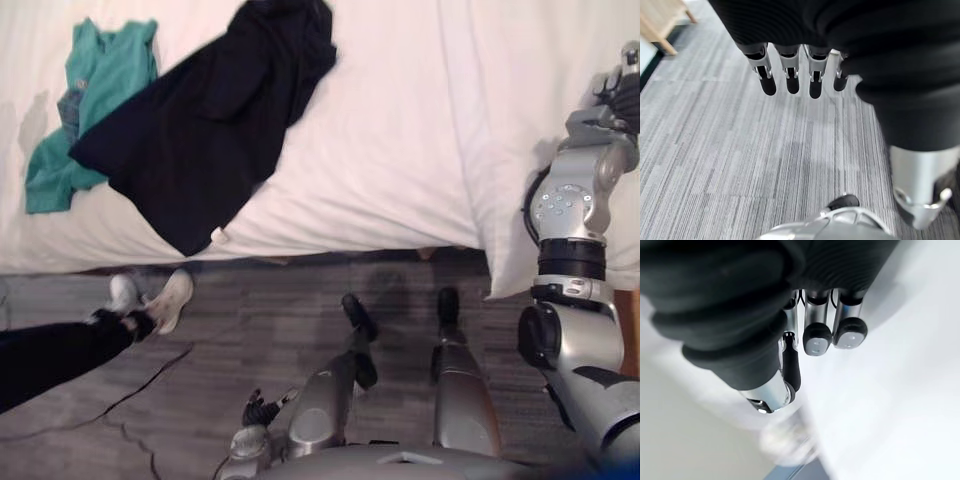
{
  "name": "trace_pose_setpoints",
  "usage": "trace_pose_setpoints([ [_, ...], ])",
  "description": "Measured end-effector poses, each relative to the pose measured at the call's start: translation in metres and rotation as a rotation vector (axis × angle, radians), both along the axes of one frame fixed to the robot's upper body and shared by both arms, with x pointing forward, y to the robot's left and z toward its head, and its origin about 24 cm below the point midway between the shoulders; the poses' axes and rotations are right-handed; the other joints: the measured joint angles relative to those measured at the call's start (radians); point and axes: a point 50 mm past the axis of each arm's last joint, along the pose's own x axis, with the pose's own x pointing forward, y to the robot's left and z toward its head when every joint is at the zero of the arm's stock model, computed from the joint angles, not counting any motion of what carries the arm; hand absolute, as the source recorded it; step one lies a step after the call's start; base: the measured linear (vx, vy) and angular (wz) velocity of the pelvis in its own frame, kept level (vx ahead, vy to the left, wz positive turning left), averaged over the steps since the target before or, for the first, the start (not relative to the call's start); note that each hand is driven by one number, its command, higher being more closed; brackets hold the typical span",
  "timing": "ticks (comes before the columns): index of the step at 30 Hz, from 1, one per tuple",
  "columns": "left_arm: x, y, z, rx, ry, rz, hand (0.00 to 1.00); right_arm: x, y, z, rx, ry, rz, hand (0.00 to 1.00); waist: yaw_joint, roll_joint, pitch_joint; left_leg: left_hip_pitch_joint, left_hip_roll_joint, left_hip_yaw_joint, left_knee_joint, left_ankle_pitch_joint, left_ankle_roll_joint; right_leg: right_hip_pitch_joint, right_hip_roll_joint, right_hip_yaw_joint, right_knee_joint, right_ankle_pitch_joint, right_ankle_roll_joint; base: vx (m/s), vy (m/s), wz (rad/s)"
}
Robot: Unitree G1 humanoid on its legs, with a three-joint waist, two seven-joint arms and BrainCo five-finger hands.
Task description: Tidy the bed and pick cloth on bed and put in laundry
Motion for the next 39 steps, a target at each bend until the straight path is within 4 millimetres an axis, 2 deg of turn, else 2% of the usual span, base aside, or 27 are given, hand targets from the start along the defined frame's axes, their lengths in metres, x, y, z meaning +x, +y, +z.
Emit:
trace_pose_setpoints([
  [1, 0.002, 0.0, 0.001, -0.01, -0.014, 0.019, 0.0, -0.003, 0.004, 0.01, -0.009, -0.066, 0.017, 1.0, 0.004, 0.004, 0.008, -0.019, 0.0, 0.009, 0.0, 0.009, -0.005, -0.029, 0.0, 0.011, 0.011, 0.0, 0.0, -0.02, -0.033, -0.11],
  [5, 0.004, 0.001, 0.002, -0.038, -0.044, 0.048, 0.0, -0.003, 0.015, 0.009, -0.001, -0.167, 0.105, 1.0, 0.01, 0.003, 0.016, -0.044, 0.001, 0.035, 0.0, 0.024, -0.027, -0.085, 0.002, 0.033, 0.049, -0.013, -0.014, -0.04, -0.045, -0.12],
  [8, 0.002, 0.002, 0.002, -0.074, -0.047, 0.103, 0.0, -0.007, 0.027, -0.01, -0.022, -0.202, 0.175, 1.0, 0.004, 0.0, 0.017, -0.046, 0.009, 0.069, 0.0, 0.016, -0.026, -0.111, 0.009, 0.04, 0.086, -0.042, -0.014, -0.04, -0.036, -0.08],
  [10, 0.0, 0.002, 0.001, -0.093, -0.047, 0.137, 0.0, -0.011, 0.03, -0.029, -0.045, -0.173, 0.191, 1.0, 0.002, -0.01, 0.016, -0.033, 0.022, 0.09, 0.0, -0.014, -0.011, -0.109, 0.023, 0.045, 0.098, -0.05, -0.021, 0.0, -0.019, -0.17],
  [11, -0.002, 0.005, 0.0, -0.107, -0.047, 0.17, 0.0, -0.013, 0.033, -0.047, -0.04, -0.139, 0.203, 1.0, -0.003, -0.034, 0.011, -0.023, 0.023, 0.099, 0.0, -0.014, -0.011, -0.107, 0.027, 0.053, 0.105, -0.052, -0.02, 0.02, -0.015, -0.15],
  [12, -0.003, 0.006, 0.0, -0.11, -0.046, 0.184, 0.0, -0.015, 0.034, -0.056, -0.036, -0.12, 0.208, 1.0, -0.004, -0.047, 0.008, -0.015, 0.023, 0.106, 0.0, -0.014, -0.011, -0.103, 0.028, 0.057, 0.107, -0.054, -0.022, 0.05, -0.022, -0.2],
  [13, -0.004, 0.01, 0.0, -0.106, -0.044, 0.207, 0.0, -0.02, 0.035, -0.082, -0.017, -0.061, 0.211, 1.0, -0.012, -0.073, 0.007, 0.016, 0.026, 0.109, 0.0, -0.019, -0.006, -0.073, 0.032, 0.06, 0.107, -0.058, -0.023, 0.04, -0.01, -0.14],
  [14, -0.005, 0.012, 0.0, -0.105, -0.044, 0.219, 0.0, -0.023, 0.034, -0.093, -0.004, -0.03, 0.209, 1.0, -0.017, -0.084, 0.004, 0.028, 0.026, 0.108, 0.0, -0.021, -0.003, -0.061, 0.032, 0.06, 0.108, -0.063, -0.024, 0.06, -0.005, -0.12],
  [16, -0.008, 0.019, 0.0, -0.098, -0.044, 0.261, 0.0, -0.038, 0.031, -0.139, 0.068, 0.09, 0.182, 1.0, -0.025, -0.124, -0.013, 0.073, 0.029, 0.108, 0.0, -0.032, 0.004, -0.015, 0.035, 0.058, 0.108, -0.075, -0.025, 0.07, 0.005, -0.07],
  [17, -0.008, 0.021, 0.0, -0.099, -0.044, 0.271, 0.0, -0.042, 0.03, -0.15, 0.089, 0.123, 0.173, 1.0, -0.029, -0.134, -0.017, 0.082, 0.029, 0.108, 0.0, -0.035, 0.004, -0.004, 0.036, 0.056, 0.107, -0.076, -0.025, 0.08, 0.008, -0.04],
  [19, -0.011, 0.025, 0.0, -0.105, -0.045, 0.298, 0.0, -0.06, 0.021, -0.2, 0.219, 0.282, 0.134, 1.0, -0.035, -0.156, -0.027, 0.116, 0.031, 0.106, 0.0, -0.047, 0.005, 0.034, 0.035, 0.047, 0.106, -0.085, -0.026, 0.07, 0.016, 0.02],
  [20, -0.012, 0.026, -0.001, -0.106, -0.043, 0.312, 0.0, -0.079, 0.015, -0.241, 0.334, 0.434, 0.093, 1.0, -0.035, -0.165, -0.03, 0.14, 0.031, 0.105, 0.0, -0.054, 0.005, 0.062, 0.034, 0.04, 0.107, -0.094, -0.022, 0.09, 0.022, 0.06],
  [21, -0.013, 0.026, -0.001, -0.113, -0.039, 0.327, 0.0, -0.106, 0.01, -0.283, 0.452, 0.599, 0.044, 1.0, -0.035, -0.166, -0.032, 0.162, 0.03, 0.103, 0.001, -0.059, 0.001, 0.088, 0.031, 0.031, 0.105, -0.103, -0.024, 0.1, 0.02, 0.06],
  [22, -0.014, 0.025, -0.002, -0.118, -0.039, 0.339, 0.0, -0.121, 0.01, -0.301, 0.505, 0.669, 0.018, 1.0, -0.036, -0.165, -0.033, 0.174, 0.029, 0.104, 0.001, -0.061, -0.002, 0.102, 0.029, 0.028, 0.104, -0.106, -0.023, 0.09, 0.017, 0.07],
  [23, -0.016, 0.024, -0.003, -0.125, -0.03, 0.357, 0.0, -0.15, 0.015, -0.328, 0.596, 0.771, -0.022, 1.0, -0.044, -0.163, -0.034, 0.197, 0.028, 0.105, 0.001, -0.064, -0.005, 0.128, 0.026, 0.021, 0.104, -0.114, -0.024, 0.09, 0.012, 0.06],
  [24, -0.019, 0.024, -0.004, -0.128, -0.017, 0.368, 0.0, -0.17, 0.02, -0.343, 0.633, 0.839, -0.039, 0.0, -0.052, -0.164, -0.036, 0.216, 0.028, 0.106, 0.001, -0.066, -0.009, 0.149, 0.024, 0.015, 0.105, -0.121, -0.021, 0.11, 0.002, 0.03],
  [26, -0.029, 0.024, -0.007, -0.13, 0.019, 0.382, 0.0, -0.212, 0.026, -0.365, 0.681, 0.964, -0.081, 0.0, -0.059, -0.168, -0.101, 0.251, 0.03, 0.111, 0.001, -0.074, -0.019, 0.178, 0.024, 0.009, 0.105, -0.129, -0.018, 0.12, -0.013, -0.11],
  [28, -0.031, 0.023, -0.007, -0.131, 0.028, 0.386, 0.0, -0.23, 0.032, -0.375, 0.666, 1.052, -0.081, 0.0, -0.059, -0.176, -0.146, 0.287, 0.035, 0.117, 0.009, -0.085, -0.033, 0.215, 0.025, 0.006, 0.1, -0.132, -0.014, 0.1, -0.013, -0.16],
  [29, -0.03, 0.023, -0.007, -0.131, 0.027, 0.386, 0.0, -0.232, 0.034, -0.377, 0.65, 1.081, -0.07, 0.0, -0.059, -0.181, -0.156, 0.299, 0.036, 0.121, 0.016, -0.089, -0.036, 0.231, 0.025, 0.006, 0.097, -0.133, -0.014, 0.06, -0.006, -0.15],
  [32, -0.026, 0.017, -0.007, -0.142, 0.019, 0.383, 0.0, -0.237, 0.056, -0.386, 0.49, 1.268, 0.072, 0.0, -0.059, -0.205, -0.188, 0.34, 0.064, 0.122, 0.108, -0.161, -0.021, 0.312, 0.017, -0.022, 0.101, -0.16, -0.014, -0.01, 0.012, 0.12],
  [33, -0.02, 0.017, -0.005, -0.132, 0.003, 0.373, 0.0, -0.24, 0.068, -0.39, 0.412, 1.348, 0.145, 0.0, -0.056, -0.223, -0.194, 0.342, 0.076, 0.109, 0.175, -0.191, -0.015, 0.336, 0.005, -0.037, 0.113, -0.18, -0.014, -0.04, 0.026, 0.24],
  [34, -0.02, 0.017, -0.004, -0.116, 0.005, 0.355, 0.0, -0.24, 0.07, -0.39, 0.312, 1.405, 0.192, 0.0, -0.046, -0.234, -0.203, 0.343, 0.091, 0.109, 0.223, -0.225, -0.007, 0.356, -0.002, -0.049, 0.117, -0.189, -0.017, -0.04, 0.035, 0.16],
  [36, -0.019, 0.018, -0.004, -0.092, 0.008, 0.343, 0.0, -0.237, 0.075, -0.39, 0.178, 1.47, 0.262, 0.0, -0.033, -0.24, -0.215, 0.344, 0.109, 0.112, 0.262, -0.26, 0.0, 0.377, -0.012, -0.076, 0.114, -0.191, -0.022, -0.03, 0.071, -0.01],
  [37, -0.018, 0.02, -0.003, -0.076, 0.008, 0.33, 0.0, -0.237, 0.081, -0.391, 0.087, 1.509, 0.313, 0.0, -0.02, -0.258, -0.223, 0.328, 0.124, 0.131, 0.298, -0.291, 0.009, 0.375, -0.031, -0.102, 0.113, -0.186, -0.022, -0.02, 0.101, -0.04],
  [38, -0.018, 0.022, -0.003, -0.072, 0.006, 0.329, 0.0, -0.236, 0.083, -0.391, 0.043, 1.522, 0.333, 0.0, -0.018, -0.263, -0.225, 0.317, 0.14, 0.143, 0.337, -0.309, 0.009, 0.377, -0.039, -0.112, 0.114, -0.183, -0.021, -0.01, 0.106, -0.01],
  [39, -0.017, 0.028, -0.001, -0.053, 0.003, 0.321, 0.0, -0.235, 0.084, -0.39, -0.039, 1.543, 0.364, 0.0, -0.019, -0.265, -0.226, 0.287, 0.199, 0.157, 0.421, -0.341, 0.012, 0.378, -0.041, -0.117, 0.118, -0.182, -0.021, 0.0, 0.128, 0.16],
])
